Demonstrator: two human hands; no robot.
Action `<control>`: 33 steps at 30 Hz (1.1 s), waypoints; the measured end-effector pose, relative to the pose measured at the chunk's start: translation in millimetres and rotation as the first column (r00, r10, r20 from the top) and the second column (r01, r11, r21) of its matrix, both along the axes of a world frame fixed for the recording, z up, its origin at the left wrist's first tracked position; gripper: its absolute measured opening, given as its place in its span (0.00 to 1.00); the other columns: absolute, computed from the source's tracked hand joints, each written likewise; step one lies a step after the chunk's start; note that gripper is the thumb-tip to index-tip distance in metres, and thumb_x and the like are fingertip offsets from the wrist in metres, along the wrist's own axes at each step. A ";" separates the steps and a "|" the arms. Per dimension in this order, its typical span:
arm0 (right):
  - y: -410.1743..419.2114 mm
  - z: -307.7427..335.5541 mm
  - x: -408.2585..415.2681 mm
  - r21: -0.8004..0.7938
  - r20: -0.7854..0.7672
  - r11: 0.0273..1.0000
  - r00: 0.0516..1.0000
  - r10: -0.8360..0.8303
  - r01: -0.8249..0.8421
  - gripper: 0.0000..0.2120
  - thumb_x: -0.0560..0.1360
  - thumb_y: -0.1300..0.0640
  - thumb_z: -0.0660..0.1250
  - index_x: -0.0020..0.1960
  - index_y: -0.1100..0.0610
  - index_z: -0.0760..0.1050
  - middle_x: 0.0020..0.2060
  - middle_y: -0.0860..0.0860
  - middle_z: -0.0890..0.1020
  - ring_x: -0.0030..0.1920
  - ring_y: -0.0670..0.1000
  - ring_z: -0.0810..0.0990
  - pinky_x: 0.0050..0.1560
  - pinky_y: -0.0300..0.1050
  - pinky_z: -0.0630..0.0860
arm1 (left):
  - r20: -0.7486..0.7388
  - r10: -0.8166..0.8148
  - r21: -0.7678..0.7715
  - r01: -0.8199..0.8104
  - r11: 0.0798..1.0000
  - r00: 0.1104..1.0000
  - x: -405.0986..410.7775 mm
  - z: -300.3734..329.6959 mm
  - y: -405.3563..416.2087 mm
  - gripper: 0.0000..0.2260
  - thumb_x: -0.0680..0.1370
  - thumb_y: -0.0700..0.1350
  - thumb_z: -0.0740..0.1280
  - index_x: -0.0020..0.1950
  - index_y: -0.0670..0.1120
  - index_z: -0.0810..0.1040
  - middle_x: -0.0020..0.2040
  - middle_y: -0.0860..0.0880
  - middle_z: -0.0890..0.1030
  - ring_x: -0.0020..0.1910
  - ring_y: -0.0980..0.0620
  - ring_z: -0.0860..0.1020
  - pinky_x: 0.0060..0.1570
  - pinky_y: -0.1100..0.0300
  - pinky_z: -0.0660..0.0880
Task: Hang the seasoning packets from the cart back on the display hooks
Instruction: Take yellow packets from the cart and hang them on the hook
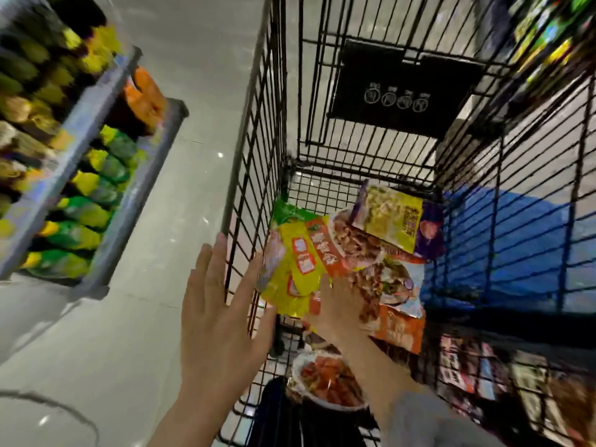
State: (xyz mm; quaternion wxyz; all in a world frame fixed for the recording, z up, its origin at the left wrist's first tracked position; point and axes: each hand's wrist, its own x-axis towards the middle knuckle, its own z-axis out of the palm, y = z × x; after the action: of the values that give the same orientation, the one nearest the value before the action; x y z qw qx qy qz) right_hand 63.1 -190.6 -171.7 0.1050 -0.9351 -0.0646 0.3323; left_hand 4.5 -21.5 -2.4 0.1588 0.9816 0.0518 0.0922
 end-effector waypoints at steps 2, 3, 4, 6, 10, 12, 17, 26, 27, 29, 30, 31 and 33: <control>18.4 -17.2 7.4 0.015 0.015 0.999 0.999 0.038 -0.039 0.49 0.70 0.34 0.64 0.76 0.54 0.41 0.76 0.55 0.47 0.76 0.57 0.45 0.73 0.60 0.47 | 0.019 -0.014 -0.004 0.014 1.000 1.000 -1.1 -1.6 0.1 0.27 0.71 0.52 0.66 0.70 0.50 0.68 0.76 0.42 0.55 0.75 0.41 0.55 0.69 0.43 0.60; 27.8 -25.8 9.9 0.030 0.022 0.998 0.999 0.047 -0.048 0.50 0.69 0.32 0.64 0.76 0.55 0.41 0.76 0.55 0.46 0.76 0.57 0.45 0.73 0.60 0.47 | 0.025 -0.016 -0.007 0.016 1.000 1.000 -1.2 -2.5 0.1 0.27 0.71 0.53 0.65 0.70 0.50 0.68 0.76 0.42 0.56 0.75 0.41 0.55 0.69 0.45 0.59; 37.2 -33.0 11.5 0.048 0.018 0.998 0.999 0.041 -0.041 0.53 0.66 0.30 0.64 0.76 0.55 0.40 0.76 0.56 0.46 0.76 0.57 0.44 0.73 0.60 0.46 | 0.025 -0.012 -0.009 0.012 1.000 1.000 -0.9 -3.5 0.1 0.27 0.71 0.54 0.65 0.70 0.50 0.68 0.76 0.42 0.56 0.75 0.42 0.55 0.69 0.46 0.59; 53.9 -45.4 8.9 0.032 -0.038 0.999 0.998 0.041 -0.040 0.59 0.61 0.26 0.64 0.75 0.55 0.36 0.76 0.58 0.41 0.75 0.59 0.41 0.72 0.63 0.42 | 0.014 -0.007 -0.018 0.007 1.000 1.000 -0.8 -4.6 0.1 0.27 0.71 0.54 0.65 0.69 0.50 0.68 0.76 0.43 0.57 0.75 0.42 0.55 0.70 0.48 0.57; 66.3 -54.4 -1.5 -0.155 -0.008 0.978 0.990 0.142 -0.141 0.55 0.69 0.33 0.63 0.73 0.59 0.28 0.75 0.62 0.40 0.75 0.62 0.40 0.69 0.69 0.39 | -0.008 -0.010 -0.007 0.010 1.000 1.000 -1.3 -3.1 0.2 0.27 0.72 0.55 0.64 0.70 0.50 0.68 0.76 0.43 0.56 0.75 0.42 0.54 0.70 0.48 0.57; 64.2 -55.0 -0.6 -0.147 0.029 0.979 0.989 0.146 -0.140 0.48 0.74 0.38 0.59 0.73 0.60 0.30 0.75 0.63 0.43 0.75 0.62 0.43 0.70 0.69 0.43 | -0.016 -0.006 -0.005 0.006 1.000 1.000 -1.4 -1.8 0.2 0.26 0.72 0.56 0.63 0.70 0.50 0.69 0.76 0.44 0.56 0.75 0.43 0.54 0.70 0.49 0.56; 46.5 -49.6 7.6 -0.053 -0.017 0.979 0.981 0.195 -0.196 0.48 0.73 0.37 0.62 0.75 0.60 0.37 0.76 0.60 0.46 0.76 0.59 0.45 0.73 0.63 0.43 | -0.017 -0.005 -0.005 0.005 1.000 1.000 -1.6 -0.9 -0.4 0.26 0.72 0.56 0.63 0.69 0.49 0.70 0.76 0.43 0.57 0.75 0.42 0.55 0.69 0.48 0.57; 47.4 -47.0 8.2 0.082 0.199 0.996 0.980 0.018 -0.035 0.25 0.77 0.57 0.60 0.72 0.60 0.58 0.51 0.56 0.81 0.49 0.57 0.80 0.46 0.48 0.76 | -0.016 -0.017 0.023 0.017 1.000 1.000 -0.8 2.3 -2.0 0.26 0.71 0.54 0.65 0.69 0.49 0.70 0.74 0.42 0.60 0.75 0.42 0.55 0.69 0.50 0.56; 46.0 -42.9 9.6 0.126 0.200 0.991 0.977 -0.069 0.044 0.22 0.78 0.56 0.58 0.71 0.59 0.61 0.47 0.54 0.81 0.46 0.56 0.81 0.43 0.47 0.76 | -0.010 -0.022 0.024 0.022 0.999 1.000 -0.9 2.3 -2.1 0.26 0.71 0.54 0.65 0.68 0.48 0.71 0.74 0.42 0.60 0.74 0.42 0.56 0.70 0.51 0.55; 40.0 -30.3 13.1 0.262 0.173 0.946 0.955 -0.241 0.192 0.14 0.78 0.56 0.58 0.63 0.58 0.69 0.45 0.53 0.81 0.45 0.55 0.80 0.41 0.46 0.74 | -0.009 -0.027 0.033 0.027 0.999 1.000 -1.1 2.1 -2.0 0.26 0.72 0.54 0.65 0.68 0.48 0.71 0.74 0.42 0.61 0.74 0.41 0.56 0.71 0.53 0.54; 35.7 -23.9 15.1 0.333 0.147 0.906 0.935 -0.323 0.261 0.11 0.78 0.57 0.59 0.59 0.58 0.72 0.44 0.53 0.81 0.44 0.56 0.80 0.40 0.45 0.73 | -0.010 -0.028 0.034 0.028 0.999 1.000 -1.3 2.0 -1.8 0.25 0.72 0.54 0.65 0.68 0.48 0.71 0.74 0.42 0.61 0.74 0.41 0.56 0.71 0.53 0.54; 31.2 -16.6 17.4 0.379 0.117 0.865 0.910 -0.397 0.329 0.09 0.78 0.60 0.59 0.56 0.58 0.73 0.43 0.52 0.80 0.43 0.55 0.79 0.39 0.44 0.71 | -0.010 -0.029 0.033 0.030 0.999 1.000 -1.6 1.8 -1.6 0.25 0.72 0.55 0.65 0.68 0.48 0.71 0.74 0.42 0.61 0.74 0.41 0.56 0.71 0.53 0.53; 18.6 -8.2 22.1 0.398 0.073 0.800 0.853 -0.516 0.450 0.09 0.77 0.64 0.57 0.51 0.58 0.75 0.40 0.49 0.78 0.39 0.52 0.77 0.37 0.42 0.70 | -0.012 -0.033 0.035 0.033 0.999 0.999 -1.9 0.7 -1.1 0.25 0.72 0.55 0.64 0.67 0.48 0.72 0.74 0.42 0.61 0.74 0.41 0.55 0.71 0.53 0.53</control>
State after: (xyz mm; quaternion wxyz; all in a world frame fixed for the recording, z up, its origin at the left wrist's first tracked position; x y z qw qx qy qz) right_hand 85.3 -172.0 -180.0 0.3526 -0.9097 0.1069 0.1914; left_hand 2.5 -22.7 -1.6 0.1425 0.9856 0.0350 0.0846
